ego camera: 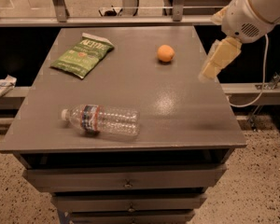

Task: Move orange near water bottle

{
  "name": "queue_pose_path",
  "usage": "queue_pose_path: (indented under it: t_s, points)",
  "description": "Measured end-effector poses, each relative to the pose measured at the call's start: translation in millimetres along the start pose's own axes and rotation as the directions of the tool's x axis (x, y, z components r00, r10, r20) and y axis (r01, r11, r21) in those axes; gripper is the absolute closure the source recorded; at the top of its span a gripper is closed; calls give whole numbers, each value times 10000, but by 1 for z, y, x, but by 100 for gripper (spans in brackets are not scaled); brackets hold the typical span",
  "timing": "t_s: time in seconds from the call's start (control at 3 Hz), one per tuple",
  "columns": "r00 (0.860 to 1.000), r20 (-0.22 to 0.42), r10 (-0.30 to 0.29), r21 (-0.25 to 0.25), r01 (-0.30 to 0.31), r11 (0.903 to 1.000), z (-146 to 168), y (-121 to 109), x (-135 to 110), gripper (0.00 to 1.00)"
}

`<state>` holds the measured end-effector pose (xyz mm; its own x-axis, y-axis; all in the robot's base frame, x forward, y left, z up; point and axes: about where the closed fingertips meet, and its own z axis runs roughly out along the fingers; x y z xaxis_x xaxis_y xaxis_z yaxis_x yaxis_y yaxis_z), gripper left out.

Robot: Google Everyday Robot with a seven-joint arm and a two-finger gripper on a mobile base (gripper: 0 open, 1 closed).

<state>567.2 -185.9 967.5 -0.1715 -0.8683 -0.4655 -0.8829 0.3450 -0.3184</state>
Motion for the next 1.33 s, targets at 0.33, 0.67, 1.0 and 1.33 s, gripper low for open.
queue_pose_path:
  t_s: [0.33,0.67,1.0,1.33]
  points:
    - [9888,1331,670,-14,-674,9977,48,-36,-17,0]
    - [9511,2422,1918,-333,-1894,9813,107,-77,-25,0]
    - [9149,2958,2746,-632,-2681,9613,141,-96,-29,0]
    - [8933,3213,3143,-761,-3065,9488,171,-109,-37,0]
